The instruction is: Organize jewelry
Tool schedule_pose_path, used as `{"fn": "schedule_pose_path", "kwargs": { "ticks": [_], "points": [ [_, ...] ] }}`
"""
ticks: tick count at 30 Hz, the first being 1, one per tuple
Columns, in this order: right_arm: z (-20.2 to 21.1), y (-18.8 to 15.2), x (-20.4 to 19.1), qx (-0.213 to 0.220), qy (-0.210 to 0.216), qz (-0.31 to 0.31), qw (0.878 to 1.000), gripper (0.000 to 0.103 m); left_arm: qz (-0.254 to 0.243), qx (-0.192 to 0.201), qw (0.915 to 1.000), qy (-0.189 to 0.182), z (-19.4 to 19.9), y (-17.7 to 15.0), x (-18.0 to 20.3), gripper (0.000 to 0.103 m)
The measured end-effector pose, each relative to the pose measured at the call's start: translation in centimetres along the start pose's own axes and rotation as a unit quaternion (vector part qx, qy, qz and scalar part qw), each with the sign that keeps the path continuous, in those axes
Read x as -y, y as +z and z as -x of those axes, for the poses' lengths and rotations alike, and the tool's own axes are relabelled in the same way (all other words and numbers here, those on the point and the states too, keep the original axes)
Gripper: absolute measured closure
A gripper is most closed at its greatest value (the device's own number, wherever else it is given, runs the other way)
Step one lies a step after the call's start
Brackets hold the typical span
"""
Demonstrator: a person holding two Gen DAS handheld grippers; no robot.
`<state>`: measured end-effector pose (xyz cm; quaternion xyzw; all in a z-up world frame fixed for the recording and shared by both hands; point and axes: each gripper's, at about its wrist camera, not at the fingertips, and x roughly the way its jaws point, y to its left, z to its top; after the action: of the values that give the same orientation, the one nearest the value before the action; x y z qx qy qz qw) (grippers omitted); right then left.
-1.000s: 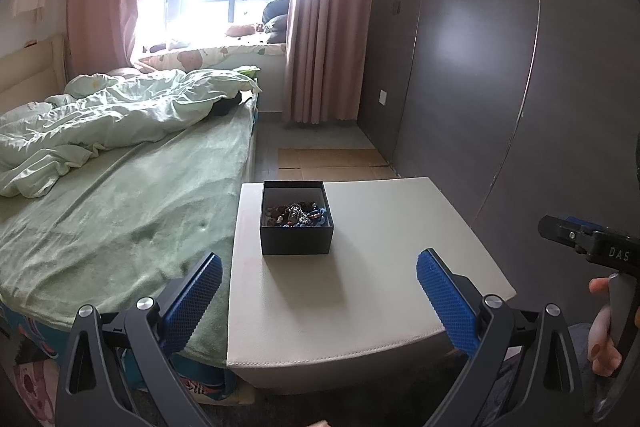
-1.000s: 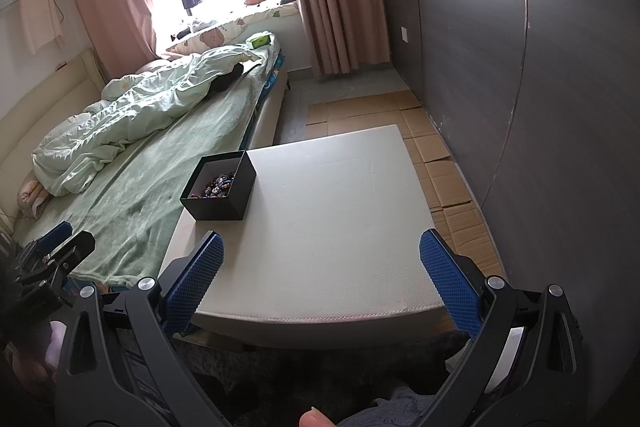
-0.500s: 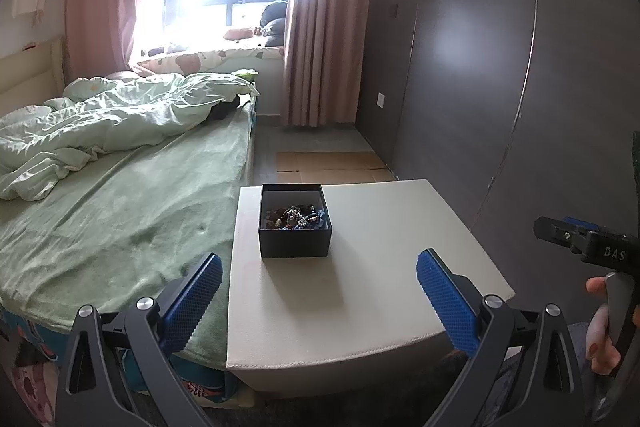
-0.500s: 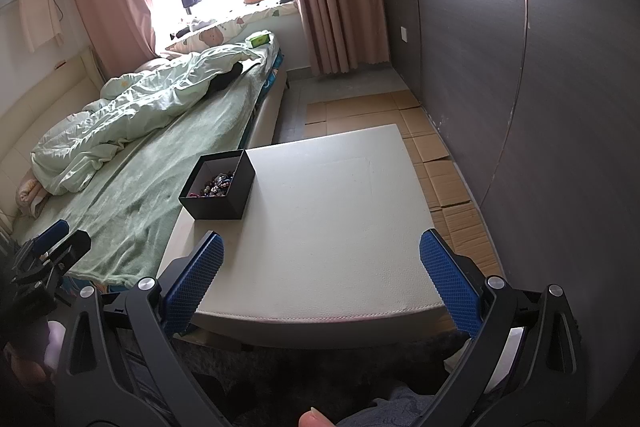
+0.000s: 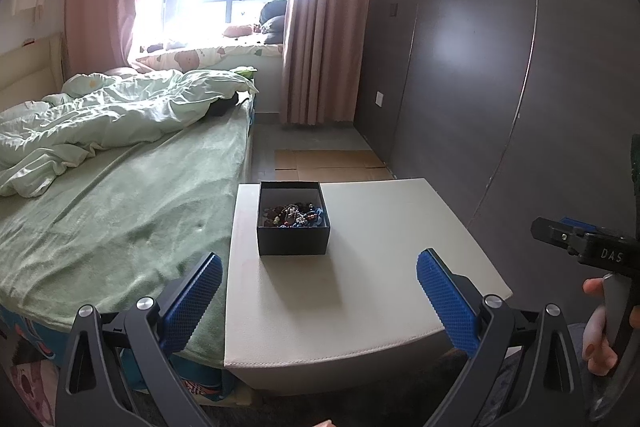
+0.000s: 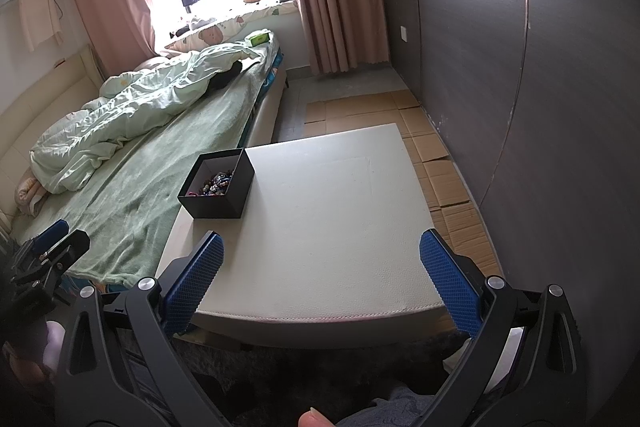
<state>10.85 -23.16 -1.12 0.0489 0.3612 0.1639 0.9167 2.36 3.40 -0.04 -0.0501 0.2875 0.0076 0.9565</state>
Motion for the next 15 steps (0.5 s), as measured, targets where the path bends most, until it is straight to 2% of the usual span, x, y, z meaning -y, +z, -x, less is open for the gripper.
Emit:
{"fn": "schedule_pose_path", "kwargs": {
  "ticks": [8, 15],
  "points": [
    [-0.9, -0.4, 0.1, -0.010, -0.003, 0.005, 1.000, 0.005, 0.001, -0.008, 1.0000, 0.003, -0.9, -0.4, -0.5, 0.008],
    [-3.3, -0.2, -0.1, -0.029, -0.010, 0.004, 1.000, 0.005, 0.014, -0.018, 0.9997, 0.004, -2.6, -0.5, -1.9, 0.008]
  ]
}}
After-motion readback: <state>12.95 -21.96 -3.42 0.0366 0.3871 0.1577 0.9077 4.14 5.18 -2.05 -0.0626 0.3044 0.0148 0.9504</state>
